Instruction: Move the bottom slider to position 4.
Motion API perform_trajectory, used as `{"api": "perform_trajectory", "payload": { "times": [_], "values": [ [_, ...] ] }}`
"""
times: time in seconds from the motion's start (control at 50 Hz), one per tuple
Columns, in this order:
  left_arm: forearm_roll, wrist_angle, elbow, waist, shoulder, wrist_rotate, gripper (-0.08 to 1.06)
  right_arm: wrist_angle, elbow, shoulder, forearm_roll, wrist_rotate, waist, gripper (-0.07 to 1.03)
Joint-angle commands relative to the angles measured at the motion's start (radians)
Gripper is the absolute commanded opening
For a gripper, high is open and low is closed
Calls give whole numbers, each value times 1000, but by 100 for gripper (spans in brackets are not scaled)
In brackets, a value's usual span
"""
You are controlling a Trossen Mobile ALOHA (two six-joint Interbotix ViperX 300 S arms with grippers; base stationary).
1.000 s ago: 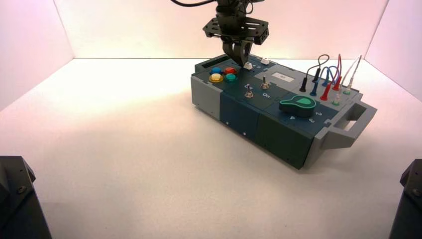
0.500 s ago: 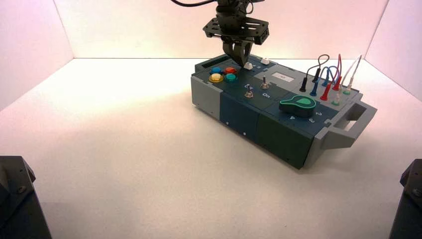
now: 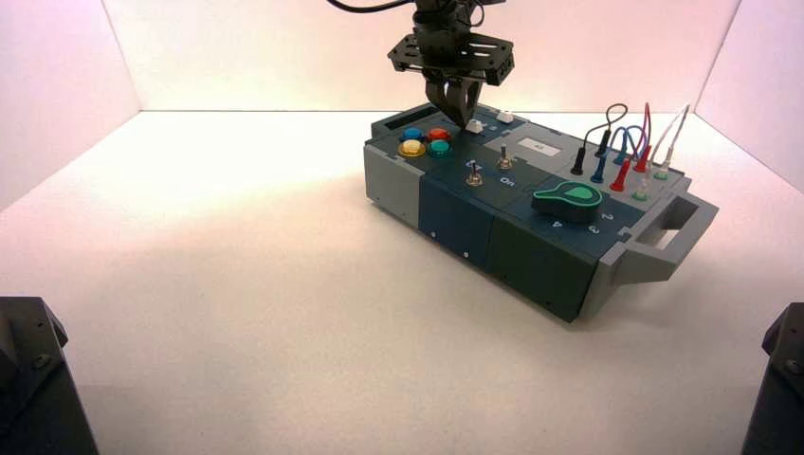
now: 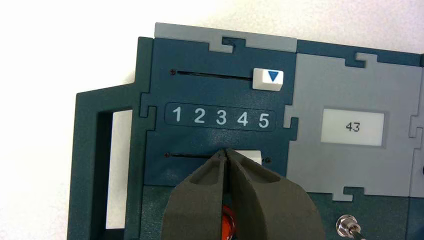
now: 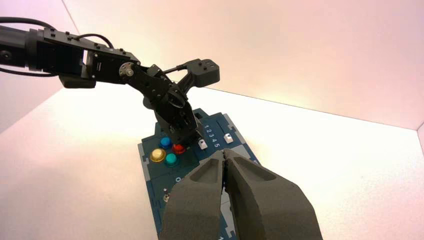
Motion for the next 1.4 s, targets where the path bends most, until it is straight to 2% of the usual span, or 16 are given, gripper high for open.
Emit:
{"api": "perform_trajectory", "payload": {
  "times": [0.02, 0.28, 0.8, 1.12, 1.26, 1.4],
  "values": [
    [-3, 0, -25, -12, -18, 5, -3, -6, -23, 8, -2, 2, -5, -2],
    [2, 0, -34, 6, -6, 5, -3, -6, -21, 8, -2, 2, -5, -2],
    [21, 0, -91, 158, -37, 15, -3, -8, -20, 5, -2, 2, -5, -2],
    [21, 8, -57, 186, -212, 20, -3, -8, -20, 3, -2, 2, -5, -2],
    [17, 15, -18, 164, -322, 18, -3, -8, -18, 3, -2, 2, -5, -2],
    [11, 15, 49, 123, -457, 12, -3, -5, -21, 2, -2, 2, -6, -2]
  ]
}}
